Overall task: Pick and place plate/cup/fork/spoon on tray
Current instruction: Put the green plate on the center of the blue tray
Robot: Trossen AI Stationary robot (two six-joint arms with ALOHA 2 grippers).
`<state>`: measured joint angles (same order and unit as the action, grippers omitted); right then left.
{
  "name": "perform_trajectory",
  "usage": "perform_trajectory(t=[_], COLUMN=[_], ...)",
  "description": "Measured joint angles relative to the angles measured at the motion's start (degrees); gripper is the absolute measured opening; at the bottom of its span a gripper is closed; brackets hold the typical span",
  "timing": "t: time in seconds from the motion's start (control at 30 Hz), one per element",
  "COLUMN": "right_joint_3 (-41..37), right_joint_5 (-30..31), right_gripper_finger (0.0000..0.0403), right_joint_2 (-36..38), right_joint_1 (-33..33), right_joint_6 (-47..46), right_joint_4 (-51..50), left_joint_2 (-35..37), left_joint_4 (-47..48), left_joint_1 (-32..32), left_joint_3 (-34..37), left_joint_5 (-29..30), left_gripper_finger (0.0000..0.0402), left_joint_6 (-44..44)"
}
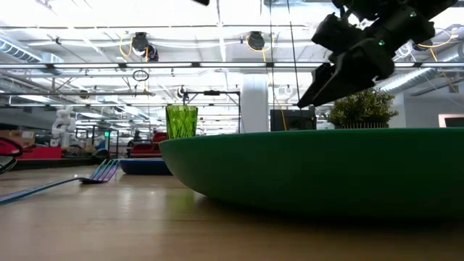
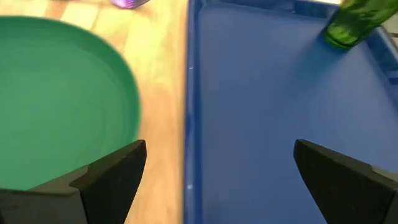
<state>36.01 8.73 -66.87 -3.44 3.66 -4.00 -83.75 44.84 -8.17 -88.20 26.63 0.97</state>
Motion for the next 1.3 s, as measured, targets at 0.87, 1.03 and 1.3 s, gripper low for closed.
perform_trajectory(t=[0.87,1.03,1.3], right_joint_3=[0.0,0.0,0.0], right_joint_5=[1.2,5.9,6.4], right_gripper_finger=[0.04,0.04,0.04], right_joint_2=[-0.1,-2.8,-11.6], right_joint_1=[-29.3,-34.9,-37.7], right_joint_6=[-17.9,-17.8,-17.8], right_joint_4=[9.9,14.3,21.7], left_joint_2=[-0.1,-0.1,-0.2], left_joint_4=[-35.1,-38.1,-42.7], left_joint_1=[-15.6,-18.0,-22.0], left_joint_3=[25.7,27.7,27.7], left_joint_5=[2.4,2.5,3.7], left_gripper_finger=[0.0172,0.0172,0.0172], left_joint_6=[8.6,13.4,16.0])
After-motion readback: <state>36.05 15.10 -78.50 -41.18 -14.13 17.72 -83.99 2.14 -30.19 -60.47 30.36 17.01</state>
